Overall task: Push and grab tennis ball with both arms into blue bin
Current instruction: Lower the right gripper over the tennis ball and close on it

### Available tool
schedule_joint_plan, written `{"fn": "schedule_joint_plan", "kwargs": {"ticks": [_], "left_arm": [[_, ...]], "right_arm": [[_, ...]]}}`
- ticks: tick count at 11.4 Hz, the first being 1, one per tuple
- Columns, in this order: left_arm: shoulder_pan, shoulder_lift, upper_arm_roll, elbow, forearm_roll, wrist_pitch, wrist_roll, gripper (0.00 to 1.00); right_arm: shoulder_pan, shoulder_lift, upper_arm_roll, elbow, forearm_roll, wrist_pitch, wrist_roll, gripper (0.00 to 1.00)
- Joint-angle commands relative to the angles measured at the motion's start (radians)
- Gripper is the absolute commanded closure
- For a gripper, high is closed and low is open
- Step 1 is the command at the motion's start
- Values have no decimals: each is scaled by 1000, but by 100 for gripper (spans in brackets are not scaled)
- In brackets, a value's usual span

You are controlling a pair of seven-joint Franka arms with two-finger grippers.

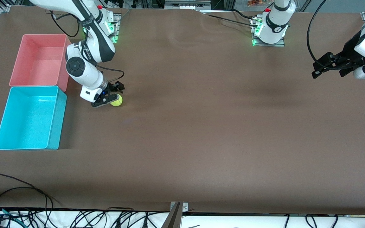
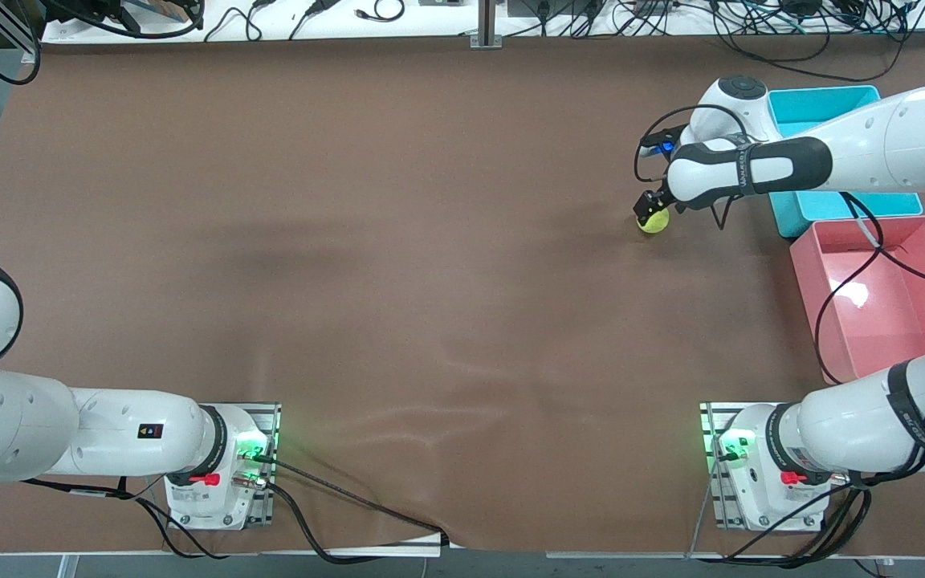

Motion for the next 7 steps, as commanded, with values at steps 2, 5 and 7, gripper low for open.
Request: {"fn": "schedule_joint_plan", "kwargs": {"ticks": [2, 5, 7], "left_arm": [[16, 3, -13, 19, -10, -9, -2, 0], [18, 0, -14, 19, -5, -9, 111, 0], [46, 0, -14, 16, -18, -9, 145, 0]], "right_arm": [[-6, 87, -21, -8, -7, 121, 31, 0], [2, 93, -21, -5, -8, 126, 58, 0], [3, 93, -20, -5, -8, 126, 64, 6]]}}
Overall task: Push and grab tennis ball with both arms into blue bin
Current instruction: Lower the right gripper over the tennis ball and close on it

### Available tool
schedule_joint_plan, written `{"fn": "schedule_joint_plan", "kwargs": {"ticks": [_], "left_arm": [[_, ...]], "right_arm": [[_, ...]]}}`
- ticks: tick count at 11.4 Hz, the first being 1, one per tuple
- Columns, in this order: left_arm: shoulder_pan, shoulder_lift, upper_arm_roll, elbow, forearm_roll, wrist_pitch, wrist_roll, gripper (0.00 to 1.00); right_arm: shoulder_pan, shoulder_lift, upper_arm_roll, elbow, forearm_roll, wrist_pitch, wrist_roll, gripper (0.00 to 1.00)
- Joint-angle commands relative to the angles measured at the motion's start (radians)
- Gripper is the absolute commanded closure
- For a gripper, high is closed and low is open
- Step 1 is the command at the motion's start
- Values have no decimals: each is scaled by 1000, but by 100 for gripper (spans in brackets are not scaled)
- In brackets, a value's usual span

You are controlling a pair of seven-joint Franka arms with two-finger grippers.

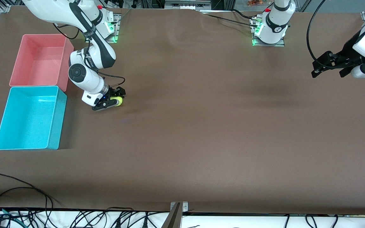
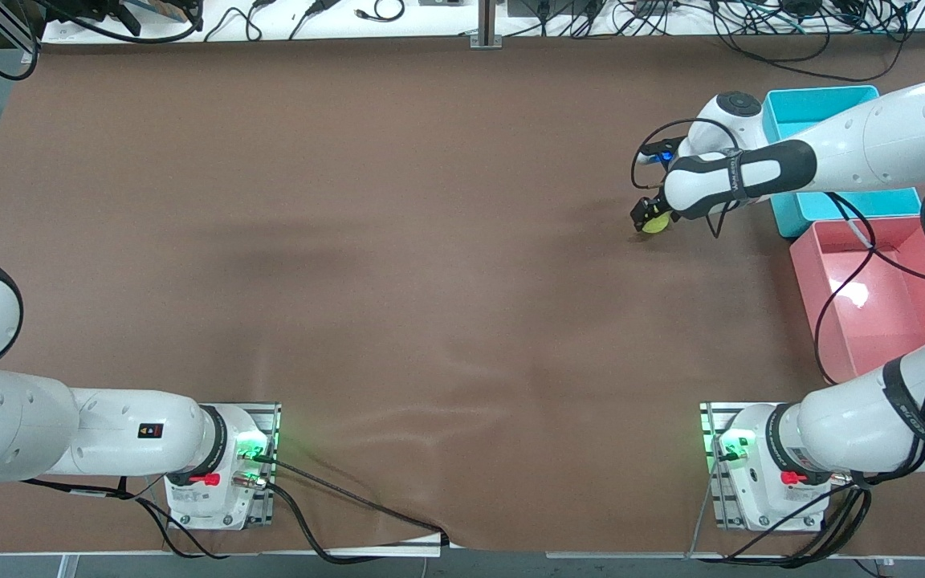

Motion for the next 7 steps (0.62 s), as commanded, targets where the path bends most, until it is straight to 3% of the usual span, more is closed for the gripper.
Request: {"fn": "schedule_joint_plan", "kwargs": {"ticks": [1, 5, 7], "left_arm": [[40, -1, -10, 14, -19, -9, 60, 0], [38, 0, -10, 14, -19, -11, 40, 0], [35, 6, -10, 27, -19, -16, 40, 0]], "right_arm": [[7, -2, 4, -1, -8, 15, 48, 6], [29, 42, 3, 5, -14, 76, 72, 4], [29, 47, 1, 7, -18, 83, 69, 33]]}}
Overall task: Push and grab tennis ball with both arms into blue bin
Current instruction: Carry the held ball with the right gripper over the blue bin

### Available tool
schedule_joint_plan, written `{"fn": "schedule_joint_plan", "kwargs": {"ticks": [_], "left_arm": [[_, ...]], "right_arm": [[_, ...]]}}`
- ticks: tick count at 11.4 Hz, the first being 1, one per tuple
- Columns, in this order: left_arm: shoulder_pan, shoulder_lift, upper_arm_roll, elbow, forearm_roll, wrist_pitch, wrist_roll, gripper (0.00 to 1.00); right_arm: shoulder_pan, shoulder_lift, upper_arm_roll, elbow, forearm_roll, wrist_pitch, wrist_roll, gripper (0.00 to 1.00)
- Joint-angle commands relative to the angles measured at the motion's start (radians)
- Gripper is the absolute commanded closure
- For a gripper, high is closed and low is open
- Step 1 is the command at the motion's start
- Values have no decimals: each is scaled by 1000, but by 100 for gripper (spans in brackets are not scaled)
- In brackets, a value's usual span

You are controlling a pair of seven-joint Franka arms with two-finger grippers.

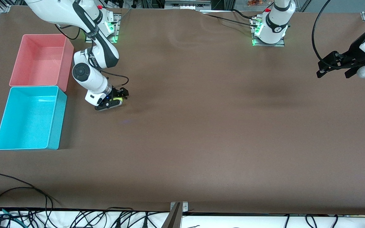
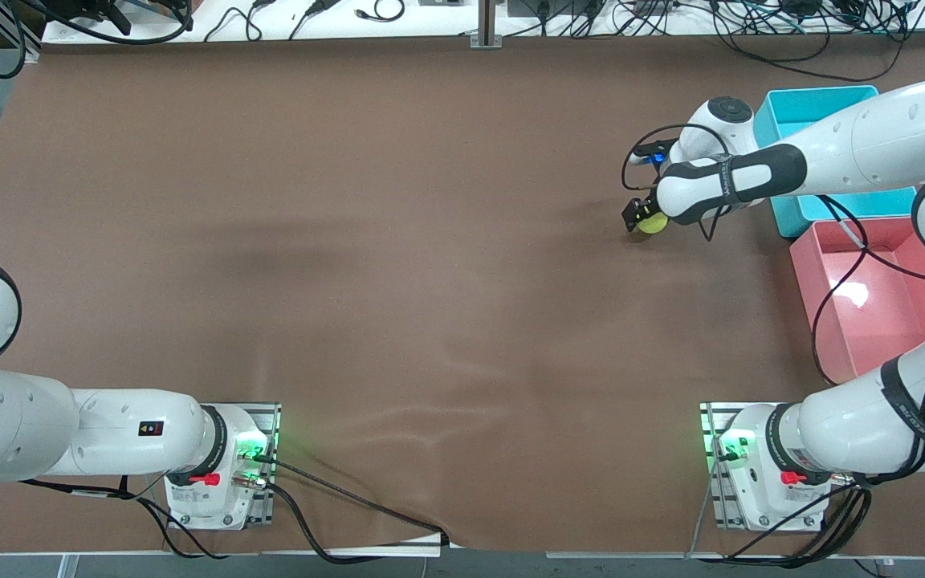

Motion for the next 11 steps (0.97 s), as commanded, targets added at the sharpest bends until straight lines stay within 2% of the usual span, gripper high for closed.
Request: {"fn": "schedule_joint_plan", "kwargs": {"ticks": [1, 3, 4, 6, 9, 11], "left_arm": [[9, 6, -8, 27, -19, -17, 7, 0], [9, 6, -8, 27, -19, -17, 7, 0], [9, 6, -10, 27, -19, -17, 7, 0], [9, 6, -8, 27, -19, -17, 7, 0], [9, 5, -10, 27, -19, -17, 7, 0], [9, 5, -10, 27, -20, -18, 7, 0]], "right_arm": [[3, 24, -2, 5, -17, 31, 18, 51], [-2, 24, -5, 11, -17, 31, 17, 84], [-3, 21, -9, 11, -19, 31, 12, 95], [-6, -1, -12, 13, -22, 19, 5, 98], [-6, -76, -51, 22, -28, -80, -26, 98], [-6, -107, -128, 27, -28, -123, -144, 98]]}}
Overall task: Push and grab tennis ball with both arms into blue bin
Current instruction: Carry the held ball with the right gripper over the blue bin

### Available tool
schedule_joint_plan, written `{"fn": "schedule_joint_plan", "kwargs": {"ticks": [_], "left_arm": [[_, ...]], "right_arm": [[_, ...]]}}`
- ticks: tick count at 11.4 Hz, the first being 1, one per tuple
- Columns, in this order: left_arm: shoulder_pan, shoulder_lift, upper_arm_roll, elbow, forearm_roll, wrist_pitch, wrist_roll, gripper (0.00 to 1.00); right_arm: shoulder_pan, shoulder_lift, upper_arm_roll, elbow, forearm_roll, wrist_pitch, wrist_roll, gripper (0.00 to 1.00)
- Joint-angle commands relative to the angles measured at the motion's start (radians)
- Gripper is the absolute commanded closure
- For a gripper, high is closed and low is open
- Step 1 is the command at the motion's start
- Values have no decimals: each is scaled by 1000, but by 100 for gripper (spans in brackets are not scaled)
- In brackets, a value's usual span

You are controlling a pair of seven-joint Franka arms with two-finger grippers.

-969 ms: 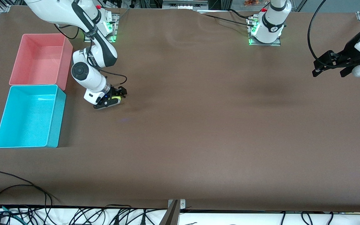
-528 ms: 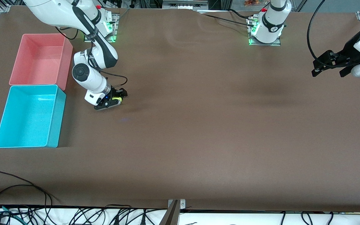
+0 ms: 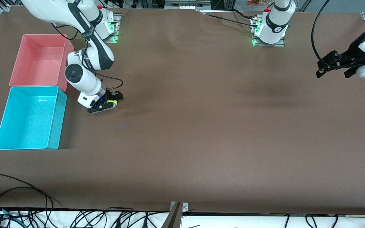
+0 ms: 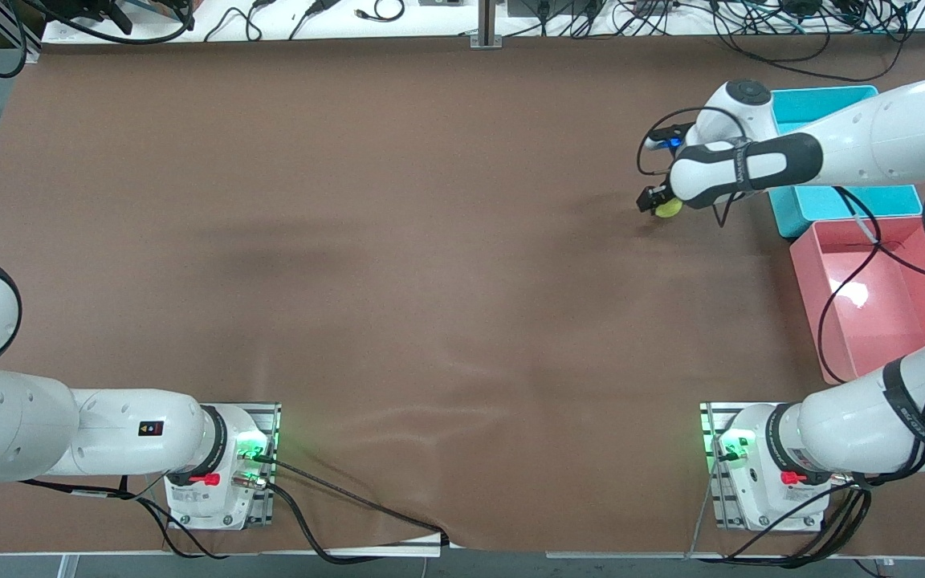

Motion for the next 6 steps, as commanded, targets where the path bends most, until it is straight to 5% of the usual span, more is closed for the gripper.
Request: {"fn": "schedule_joint_plan", "kwargs": {"ticks": [1, 6], "left_arm": [[8, 5, -5, 25, -19, -18, 6, 0], [8, 6, -5, 25, -19, -18, 6, 0]], "right_arm": [[-4, -77, -112, -3, -18, -77, -164, 98], [-4, -143, -297, 48, -13, -194, -388, 98]]}}
